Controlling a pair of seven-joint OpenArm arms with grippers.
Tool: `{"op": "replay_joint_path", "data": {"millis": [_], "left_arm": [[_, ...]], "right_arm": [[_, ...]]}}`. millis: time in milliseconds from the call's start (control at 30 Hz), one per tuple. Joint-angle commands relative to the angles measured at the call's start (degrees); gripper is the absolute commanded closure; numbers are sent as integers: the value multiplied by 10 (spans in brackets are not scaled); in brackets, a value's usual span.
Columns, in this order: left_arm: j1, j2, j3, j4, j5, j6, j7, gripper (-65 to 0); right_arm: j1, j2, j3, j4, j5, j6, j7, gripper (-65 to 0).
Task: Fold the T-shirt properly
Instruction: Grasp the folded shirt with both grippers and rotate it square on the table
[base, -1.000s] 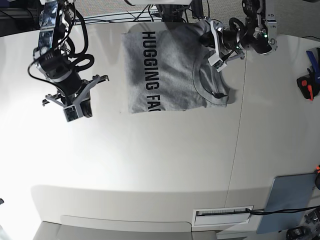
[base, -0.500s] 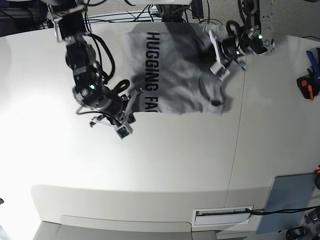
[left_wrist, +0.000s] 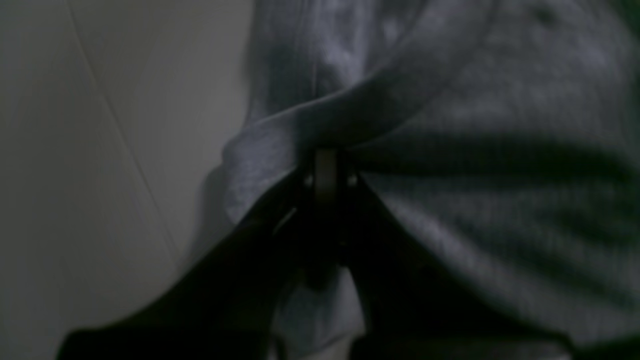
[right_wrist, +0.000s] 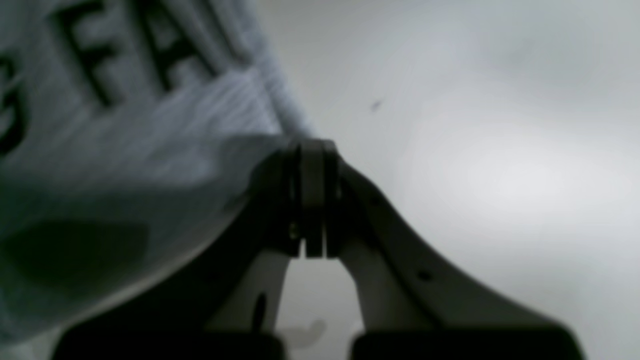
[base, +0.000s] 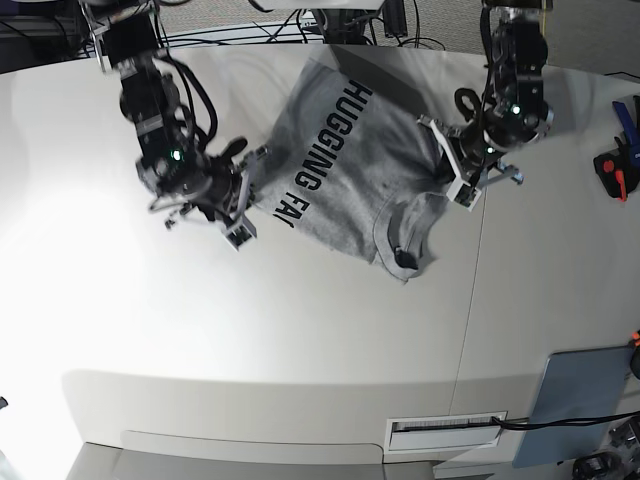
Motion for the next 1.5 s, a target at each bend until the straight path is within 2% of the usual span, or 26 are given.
{"op": "replay_joint_path", "data": {"millis": [0,100,200,333,400,500,633,800,900,1033,1100,1200,1333,1467], "left_arm": [[-14,-4,-1,-5,-4,-2,-25,-2],[-34,-4,-1,-25,-15,-2,-62,-2],[-51,-6,-2,-18,-47,-2,-58,-2],[-48,-6,-3,35,-84,3,-16,-2],[-37,-6,-5,69,-101,28,9,-2],[-5,-5,-18,106,-105,62,29,-2],[54,-5,-35,116,-105,62,30,-2],[120,-4,-36,116,-124,63,18,-2],[134,-2,-36,116,-116,77,9,-2],[130,7,-36,106,-63,134,-11,-2],[123,8,-36,91,-48,137,-35,-2],[95,9,-35,47,-49,135,-37,-2],[40,9,-35,-27,-49,104,-51,-2],[-19,9,-35,-91,-49,102,-65,-2]], "right_arm": [[-5,5,2,26,2,2,10,0],[-44,4,2,65,-3,2,11,0],[-67,5,2,94,-20,-15,24,0],[-68,5,6,115,-82,-65,45,0],[-63,4,14,115,-99,-75,56,0],[-62,4,31,115,-99,-75,75,0],[-61,4,40,107,-99,-75,105,0],[-42,-2,39,59,-82,-74,117,0],[-24,-16,39,9,-51,-63,117,0],[-10,-36,39,-46,-17,-15,114,0],[-11,-44,39,-53,7,7,101,0],[-20,-46,39,-53,26,7,85,0],[-39,-44,39,-52,26,7,78,0],[-65,-43,39,-50,22,7,78,0]]}}
